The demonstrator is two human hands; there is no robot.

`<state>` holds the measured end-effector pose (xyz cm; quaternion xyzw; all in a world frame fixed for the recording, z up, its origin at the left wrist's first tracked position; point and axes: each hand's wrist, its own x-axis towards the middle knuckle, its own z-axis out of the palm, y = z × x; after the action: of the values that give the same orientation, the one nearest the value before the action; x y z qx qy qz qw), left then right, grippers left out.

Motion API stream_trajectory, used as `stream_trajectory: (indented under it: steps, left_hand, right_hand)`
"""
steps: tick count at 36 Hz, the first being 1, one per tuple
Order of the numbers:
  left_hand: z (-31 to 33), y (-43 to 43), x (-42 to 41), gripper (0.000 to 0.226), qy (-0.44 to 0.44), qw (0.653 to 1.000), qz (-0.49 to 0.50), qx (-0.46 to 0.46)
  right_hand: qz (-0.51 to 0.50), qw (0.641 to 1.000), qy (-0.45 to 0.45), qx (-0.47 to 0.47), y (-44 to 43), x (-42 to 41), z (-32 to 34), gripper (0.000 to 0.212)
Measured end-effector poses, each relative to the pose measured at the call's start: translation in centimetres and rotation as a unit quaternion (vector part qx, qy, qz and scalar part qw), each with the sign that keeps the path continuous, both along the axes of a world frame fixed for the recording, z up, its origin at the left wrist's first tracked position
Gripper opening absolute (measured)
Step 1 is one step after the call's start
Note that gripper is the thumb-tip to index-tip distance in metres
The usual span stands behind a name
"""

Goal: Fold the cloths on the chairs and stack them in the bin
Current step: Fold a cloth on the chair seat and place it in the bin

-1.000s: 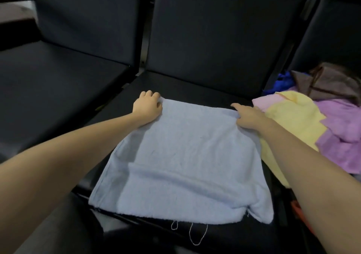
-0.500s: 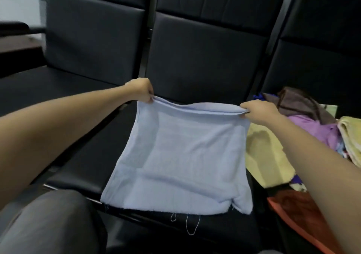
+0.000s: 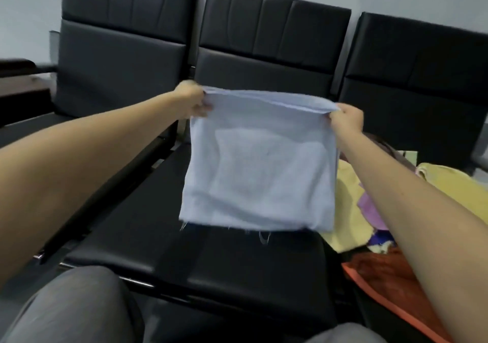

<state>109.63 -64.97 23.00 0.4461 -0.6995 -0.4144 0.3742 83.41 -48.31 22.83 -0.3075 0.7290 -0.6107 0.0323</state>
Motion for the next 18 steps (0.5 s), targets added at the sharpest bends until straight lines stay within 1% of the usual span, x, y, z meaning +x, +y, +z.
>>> stream_trajectory:
  steps: [1, 3, 5, 7, 9, 11, 12, 14, 15, 16, 17, 18]
  left_hand:
    - [0.7, -0.5, -0.3, 0.017, 0.058, 0.997, 0.044, -0.020]
    - [2.2, -0.4, -0.2, 0.026, 0.126, 0.989, 0.060, -0.058]
    - [3.3, 0.4, 0.7, 0.029, 0.146, 0.984, 0.054, -0.091]
    - [3.6, 0.6, 1.5, 0.028, 0.128, 0.984, 0.038, -0.114]
    - [3.2, 1.2, 2.4, 0.022, 0.079, 0.987, 0.024, -0.139]
    - [2.5, 1.8, 3.4, 0.012, 0.017, 0.987, 0.012, -0.160]
    - [2.1, 2.0, 4.1, 0.009, -0.004, 0.987, -0.002, -0.162]
    - [1.4, 2.4, 5.6, 0.011, -0.056, 0.986, -0.050, -0.148]
    - [1.1, 2.4, 6.4, 0.012, -0.104, 0.982, -0.080, -0.134]
    - [0.8, 2.3, 7.2, 0.011, -0.183, 0.970, -0.106, -0.124]
    - [0.6, 2.3, 8.0, 0.010, -0.265, 0.949, -0.132, -0.113]
    - [0.3, 2.2, 8.6, 0.011, -0.337, 0.923, -0.161, -0.095]
  right_hand:
    - [-0.006, 0.999, 0.030, -0.025, 0.0, 0.2, 0.5, 0.029]
    - [-0.009, 0.997, 0.053, -0.060, 0.0, 0.4, 1.6, 0.034]
    - [-0.015, 0.996, 0.067, -0.061, 0.2, 0.4, 2.4, 0.036]
    - [-0.019, 0.995, 0.087, -0.047, 0.4, 0.1, 2.6, 0.037]
    - [-0.014, 0.994, 0.107, -0.012, 1.0, -0.2, 2.1, 0.038]
    - [0.009, 0.989, 0.141, 0.046, 2.4, -0.4, 1.4, 0.039]
    - [0.030, 0.982, 0.163, 0.085, 3.1, -0.6, 1.1, 0.038]
    - [0.096, 0.962, 0.191, 0.173, 4.9, -0.8, 0.9, 0.028]
    - [0.131, 0.947, 0.197, 0.218, 5.6, -0.8, 0.9, 0.020]
    - [0.159, 0.932, 0.198, 0.260, 6.3, -0.8, 0.9, 0.013]
    - [0.182, 0.918, 0.193, 0.295, 6.7, -0.8, 0.9, 0.009]
    - [0.208, 0.902, 0.180, 0.332, 7.1, -0.7, 0.7, 0.008]
